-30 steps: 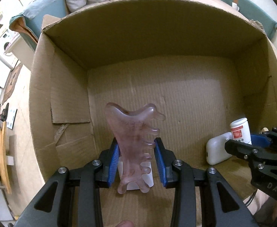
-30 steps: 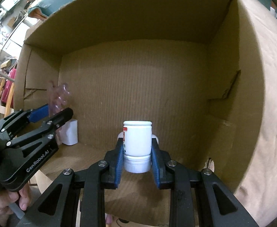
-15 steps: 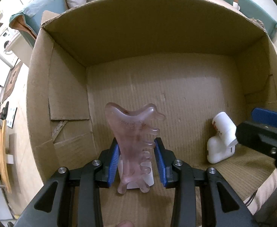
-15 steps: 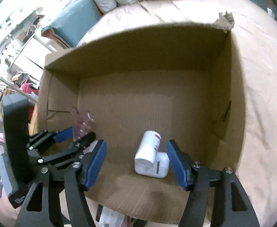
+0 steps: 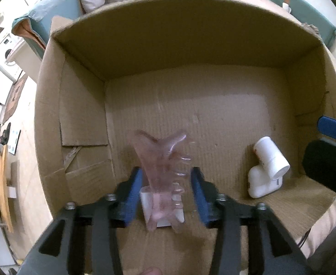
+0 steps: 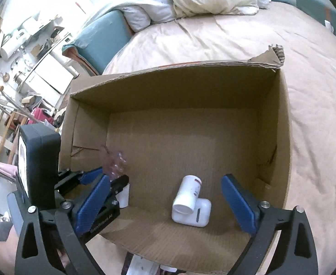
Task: Organize rigid objects
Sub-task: 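Lower the comb into the box with the left tool while the right tool places the pill bottle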
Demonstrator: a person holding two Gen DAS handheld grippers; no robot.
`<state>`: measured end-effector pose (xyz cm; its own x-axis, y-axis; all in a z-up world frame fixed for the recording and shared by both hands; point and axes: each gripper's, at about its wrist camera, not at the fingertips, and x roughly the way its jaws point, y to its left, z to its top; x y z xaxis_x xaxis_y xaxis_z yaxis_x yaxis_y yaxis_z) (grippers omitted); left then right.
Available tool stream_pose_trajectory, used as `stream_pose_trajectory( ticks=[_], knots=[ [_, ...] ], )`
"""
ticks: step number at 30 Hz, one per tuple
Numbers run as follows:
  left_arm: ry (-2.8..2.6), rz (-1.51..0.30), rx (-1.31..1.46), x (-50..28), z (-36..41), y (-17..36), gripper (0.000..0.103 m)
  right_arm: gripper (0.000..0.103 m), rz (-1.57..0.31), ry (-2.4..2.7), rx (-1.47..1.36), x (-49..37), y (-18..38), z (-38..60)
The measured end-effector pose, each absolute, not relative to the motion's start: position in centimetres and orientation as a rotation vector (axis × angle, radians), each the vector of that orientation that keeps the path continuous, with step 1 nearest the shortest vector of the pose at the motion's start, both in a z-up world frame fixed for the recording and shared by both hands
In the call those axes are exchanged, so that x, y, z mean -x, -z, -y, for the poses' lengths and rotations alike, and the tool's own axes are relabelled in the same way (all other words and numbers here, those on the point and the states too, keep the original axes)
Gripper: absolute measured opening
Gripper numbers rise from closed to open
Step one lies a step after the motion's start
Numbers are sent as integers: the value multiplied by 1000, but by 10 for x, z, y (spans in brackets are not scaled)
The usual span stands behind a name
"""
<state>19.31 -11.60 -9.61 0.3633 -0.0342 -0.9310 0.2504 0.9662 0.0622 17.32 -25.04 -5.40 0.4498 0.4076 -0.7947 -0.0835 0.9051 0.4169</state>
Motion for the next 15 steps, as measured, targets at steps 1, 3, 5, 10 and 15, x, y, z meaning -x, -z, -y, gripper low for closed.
stream_pose_trajectory(
  ticks=[1,3,5,10,15],
  knots=[
    [199,-1188,-201,-192,117,95,60,103,-1067,-309,-350,-174,54,251],
    [229,-1180,-201,-188,122,92,72,103,-1064,-304,-360,-172,54,255],
    [228,-1155,-234,-183,129,88,85,103,-1058,-299,-367,-173,53,257],
    [226,-1138,-227,-180,129,85,90,103,-1051,-293,-383,-172,51,261],
    [191,-1168,-164,-175,110,79,90,103,-1038,-291,-390,-171,48,262]
  ],
)
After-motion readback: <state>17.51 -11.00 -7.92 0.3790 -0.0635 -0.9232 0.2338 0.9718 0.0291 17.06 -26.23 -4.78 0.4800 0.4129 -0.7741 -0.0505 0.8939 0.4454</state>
